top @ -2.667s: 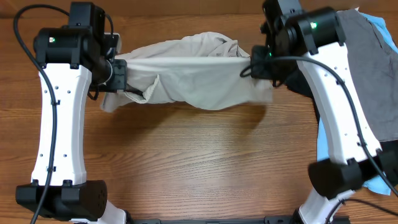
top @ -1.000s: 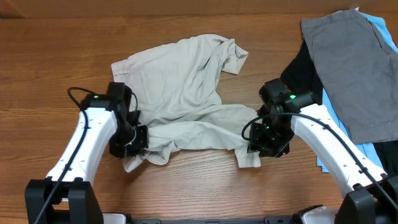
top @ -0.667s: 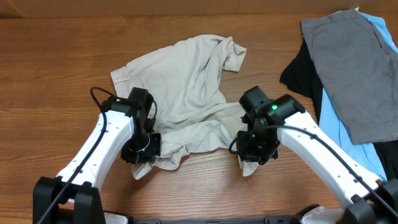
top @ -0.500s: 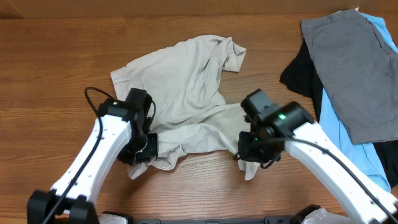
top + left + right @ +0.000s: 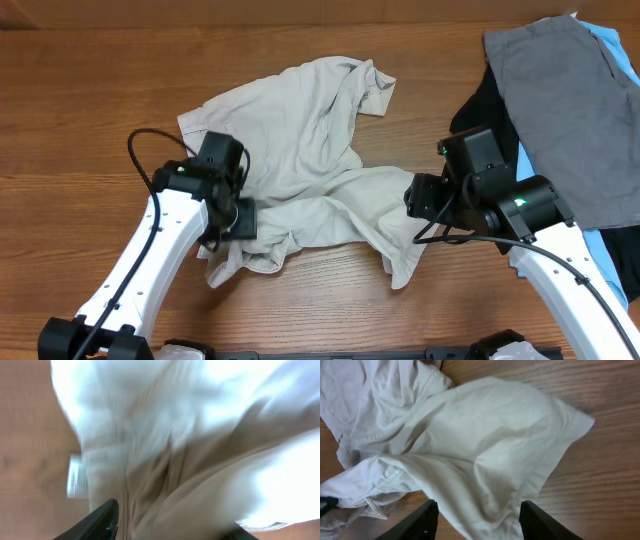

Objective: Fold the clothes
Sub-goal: 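Release the shorts and reposition both grippers over the waistband corners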

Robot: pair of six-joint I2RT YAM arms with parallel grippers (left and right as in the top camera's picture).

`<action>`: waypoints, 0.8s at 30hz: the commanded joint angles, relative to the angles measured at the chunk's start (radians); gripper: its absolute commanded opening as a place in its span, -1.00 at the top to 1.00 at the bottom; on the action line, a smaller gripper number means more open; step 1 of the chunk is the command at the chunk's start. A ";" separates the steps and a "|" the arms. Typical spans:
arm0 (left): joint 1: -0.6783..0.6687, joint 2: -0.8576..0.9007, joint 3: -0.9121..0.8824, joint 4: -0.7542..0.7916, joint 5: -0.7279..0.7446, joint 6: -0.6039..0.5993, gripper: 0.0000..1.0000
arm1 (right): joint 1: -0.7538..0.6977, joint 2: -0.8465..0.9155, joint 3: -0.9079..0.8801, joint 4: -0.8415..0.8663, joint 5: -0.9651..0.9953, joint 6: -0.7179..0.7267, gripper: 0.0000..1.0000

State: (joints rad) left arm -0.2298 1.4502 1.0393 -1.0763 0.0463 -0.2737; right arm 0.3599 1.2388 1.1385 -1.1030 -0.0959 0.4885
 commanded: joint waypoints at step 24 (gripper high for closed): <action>-0.101 0.162 0.075 0.160 0.247 0.276 0.77 | -0.159 0.010 0.002 0.107 0.005 -0.123 -0.14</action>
State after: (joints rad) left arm -0.2886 1.6112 1.0977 -0.8913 0.2260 -0.0399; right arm 0.2047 1.2469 1.1385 -1.0031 -0.0963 0.3847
